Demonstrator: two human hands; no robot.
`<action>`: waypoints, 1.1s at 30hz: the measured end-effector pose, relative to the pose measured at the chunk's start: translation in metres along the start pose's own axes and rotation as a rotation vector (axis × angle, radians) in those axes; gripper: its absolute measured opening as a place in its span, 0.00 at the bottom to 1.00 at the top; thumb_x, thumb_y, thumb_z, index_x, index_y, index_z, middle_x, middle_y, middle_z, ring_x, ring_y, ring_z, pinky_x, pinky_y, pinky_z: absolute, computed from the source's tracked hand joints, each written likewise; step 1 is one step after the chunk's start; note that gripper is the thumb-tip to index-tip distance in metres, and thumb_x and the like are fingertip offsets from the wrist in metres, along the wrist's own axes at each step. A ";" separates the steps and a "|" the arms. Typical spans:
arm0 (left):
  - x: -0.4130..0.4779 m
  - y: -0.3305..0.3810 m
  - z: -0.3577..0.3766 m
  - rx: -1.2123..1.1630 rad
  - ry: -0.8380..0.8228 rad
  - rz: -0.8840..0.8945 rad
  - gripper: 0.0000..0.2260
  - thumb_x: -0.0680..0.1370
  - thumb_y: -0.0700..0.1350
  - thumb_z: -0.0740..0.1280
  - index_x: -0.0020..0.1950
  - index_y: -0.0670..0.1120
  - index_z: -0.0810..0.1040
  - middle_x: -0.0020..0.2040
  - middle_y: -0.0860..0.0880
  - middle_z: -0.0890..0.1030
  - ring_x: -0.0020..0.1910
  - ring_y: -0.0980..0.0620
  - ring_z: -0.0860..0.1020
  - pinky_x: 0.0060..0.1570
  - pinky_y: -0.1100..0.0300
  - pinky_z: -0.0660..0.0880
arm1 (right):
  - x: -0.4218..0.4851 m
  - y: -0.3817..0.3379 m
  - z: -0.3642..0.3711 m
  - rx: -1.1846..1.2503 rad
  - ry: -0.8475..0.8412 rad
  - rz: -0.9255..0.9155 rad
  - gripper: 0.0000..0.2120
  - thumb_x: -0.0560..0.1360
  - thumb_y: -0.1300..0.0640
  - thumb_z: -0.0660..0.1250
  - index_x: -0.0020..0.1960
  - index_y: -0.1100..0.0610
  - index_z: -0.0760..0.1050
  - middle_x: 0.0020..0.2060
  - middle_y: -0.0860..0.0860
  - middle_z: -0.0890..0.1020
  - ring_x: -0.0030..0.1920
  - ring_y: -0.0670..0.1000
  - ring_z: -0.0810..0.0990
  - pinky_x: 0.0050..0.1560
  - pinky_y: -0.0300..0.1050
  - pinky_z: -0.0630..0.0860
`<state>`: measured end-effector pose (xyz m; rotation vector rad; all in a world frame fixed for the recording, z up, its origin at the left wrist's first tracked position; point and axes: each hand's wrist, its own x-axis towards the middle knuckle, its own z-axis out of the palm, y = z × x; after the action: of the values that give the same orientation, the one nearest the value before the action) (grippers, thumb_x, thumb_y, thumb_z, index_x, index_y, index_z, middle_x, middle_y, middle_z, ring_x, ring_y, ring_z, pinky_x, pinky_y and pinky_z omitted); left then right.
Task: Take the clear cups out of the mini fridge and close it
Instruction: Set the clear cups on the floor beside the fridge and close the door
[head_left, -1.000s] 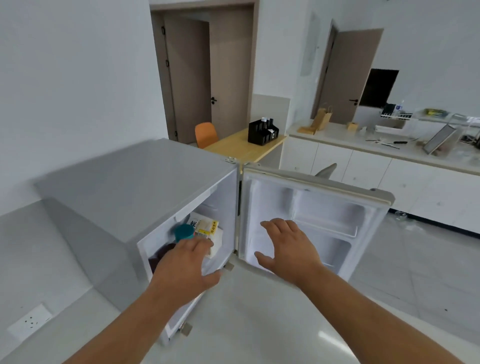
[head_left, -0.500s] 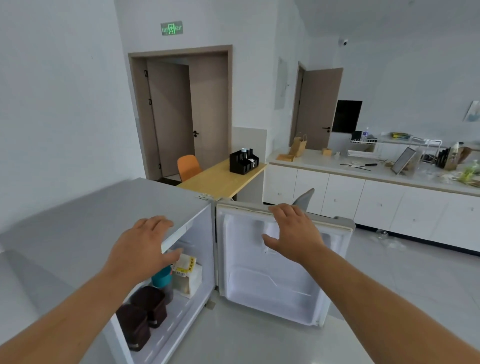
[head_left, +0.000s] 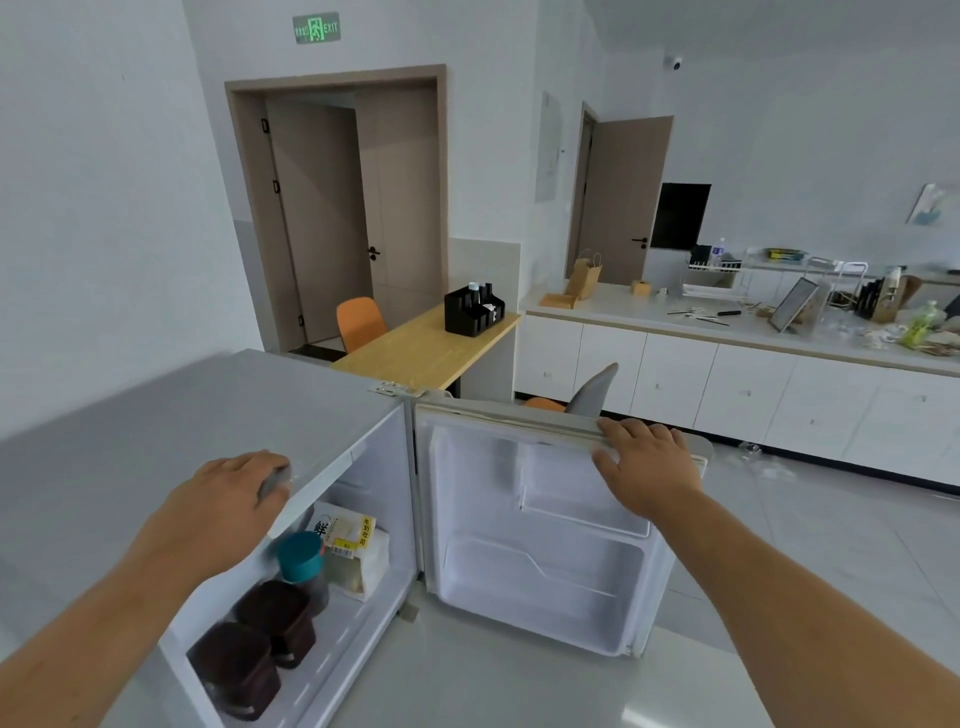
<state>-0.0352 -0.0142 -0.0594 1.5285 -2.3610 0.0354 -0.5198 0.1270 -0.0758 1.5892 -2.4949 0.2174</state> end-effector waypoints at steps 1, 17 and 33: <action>0.000 -0.001 0.000 -0.004 -0.004 -0.002 0.17 0.83 0.56 0.58 0.70 0.55 0.73 0.69 0.52 0.78 0.67 0.47 0.73 0.63 0.47 0.74 | -0.001 -0.001 -0.001 0.013 0.011 0.001 0.27 0.82 0.39 0.47 0.80 0.43 0.61 0.73 0.49 0.73 0.70 0.57 0.70 0.73 0.57 0.61; -0.004 0.001 -0.006 -0.055 -0.023 0.021 0.17 0.84 0.53 0.57 0.70 0.51 0.74 0.69 0.49 0.79 0.65 0.44 0.75 0.63 0.45 0.74 | -0.061 -0.030 -0.024 0.171 -0.022 -0.112 0.24 0.85 0.57 0.53 0.77 0.42 0.68 0.74 0.43 0.73 0.69 0.52 0.71 0.67 0.50 0.70; -0.005 -0.005 -0.002 -0.093 -0.007 0.039 0.16 0.83 0.51 0.57 0.69 0.53 0.75 0.67 0.50 0.79 0.63 0.47 0.75 0.59 0.48 0.74 | -0.149 -0.158 -0.049 0.422 -0.072 -0.185 0.26 0.76 0.42 0.56 0.70 0.45 0.78 0.51 0.41 0.81 0.50 0.44 0.77 0.50 0.42 0.74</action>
<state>-0.0287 -0.0113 -0.0600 1.4414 -2.3632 -0.0698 -0.3110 0.2028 -0.0574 2.0017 -2.4473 0.7113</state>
